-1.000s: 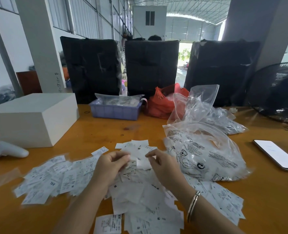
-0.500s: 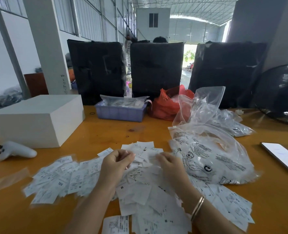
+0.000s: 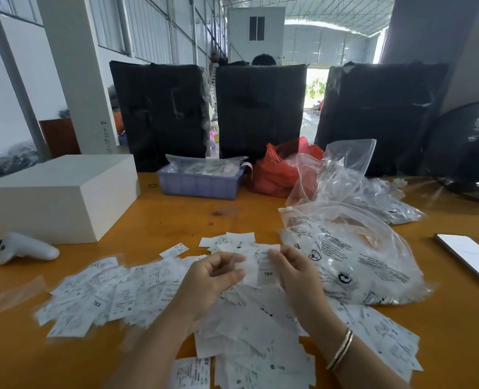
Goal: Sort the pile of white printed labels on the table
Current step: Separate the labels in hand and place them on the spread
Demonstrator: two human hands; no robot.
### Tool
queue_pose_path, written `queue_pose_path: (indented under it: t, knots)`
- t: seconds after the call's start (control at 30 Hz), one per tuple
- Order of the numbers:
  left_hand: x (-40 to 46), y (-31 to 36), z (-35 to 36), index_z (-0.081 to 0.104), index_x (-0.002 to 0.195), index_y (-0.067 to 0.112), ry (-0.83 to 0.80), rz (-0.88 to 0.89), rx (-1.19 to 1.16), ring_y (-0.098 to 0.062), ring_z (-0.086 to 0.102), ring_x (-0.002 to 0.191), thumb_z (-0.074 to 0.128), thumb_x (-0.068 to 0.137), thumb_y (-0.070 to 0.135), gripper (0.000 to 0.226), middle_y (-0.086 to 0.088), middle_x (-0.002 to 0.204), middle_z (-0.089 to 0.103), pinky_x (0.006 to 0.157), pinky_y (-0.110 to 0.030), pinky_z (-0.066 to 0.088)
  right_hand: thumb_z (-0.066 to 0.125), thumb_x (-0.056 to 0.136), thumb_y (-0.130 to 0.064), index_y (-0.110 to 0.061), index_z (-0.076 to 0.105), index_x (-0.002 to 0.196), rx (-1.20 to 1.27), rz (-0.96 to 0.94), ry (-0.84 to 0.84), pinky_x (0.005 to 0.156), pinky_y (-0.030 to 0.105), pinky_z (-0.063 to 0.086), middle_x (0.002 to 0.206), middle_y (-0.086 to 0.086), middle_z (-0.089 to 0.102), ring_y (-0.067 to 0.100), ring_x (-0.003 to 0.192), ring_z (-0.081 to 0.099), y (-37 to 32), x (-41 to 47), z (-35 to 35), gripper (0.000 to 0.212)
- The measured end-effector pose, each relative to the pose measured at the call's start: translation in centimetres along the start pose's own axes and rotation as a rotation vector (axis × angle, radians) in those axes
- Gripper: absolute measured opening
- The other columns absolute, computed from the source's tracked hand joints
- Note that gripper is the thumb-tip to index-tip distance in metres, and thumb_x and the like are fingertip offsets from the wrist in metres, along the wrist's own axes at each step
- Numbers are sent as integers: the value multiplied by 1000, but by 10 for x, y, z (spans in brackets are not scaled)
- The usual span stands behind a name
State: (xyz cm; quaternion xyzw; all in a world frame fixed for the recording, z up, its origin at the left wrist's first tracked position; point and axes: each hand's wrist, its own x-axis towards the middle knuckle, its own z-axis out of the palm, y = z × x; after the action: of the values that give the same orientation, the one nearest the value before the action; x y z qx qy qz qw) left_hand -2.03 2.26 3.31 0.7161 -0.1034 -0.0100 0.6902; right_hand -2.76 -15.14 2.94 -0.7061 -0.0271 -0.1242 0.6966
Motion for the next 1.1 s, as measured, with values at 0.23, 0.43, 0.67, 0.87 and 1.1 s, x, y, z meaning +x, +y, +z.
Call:
queue_pose_path:
  t: [0.23,0.43,0.67,0.87,1.1]
  knots:
    - [-1,4,0,77,89,36,-1,10,22,2,66,87,67,86,18,21,15,93,74,74,-13,49,62,89,-16,-20,67,85,-185,-174,-104,56,15,42,67,-7,62,2,57,51,3,-4,2,7]
    - [-1,3,2,78,82,32,12,8,115,3,66,82,66,87,25,15,15,85,74,63,-5,46,61,90,-17,-24,67,87,-204,-232,-63,54,28,45,71,0,64,15,59,54,3,-5,4,9]
    - [0,0,4,76,76,20,17,28,140,0,66,68,76,77,27,7,7,73,74,58,-6,45,61,89,-16,-31,64,83,-231,-294,-13,53,15,40,67,-14,63,1,57,52,3,-5,5,17]
    - [1,-1,4,73,79,26,31,58,161,-1,68,80,75,77,28,4,13,82,74,65,-8,48,63,89,-11,-33,63,83,-259,-329,-37,54,10,40,65,-20,63,-3,59,53,0,-7,8,23]
    - [2,-4,1,72,91,35,70,102,177,-5,63,78,71,84,23,14,9,75,65,69,-15,53,61,90,-16,-31,66,87,-173,-271,-28,50,15,40,66,-7,63,0,54,48,2,-6,6,16]
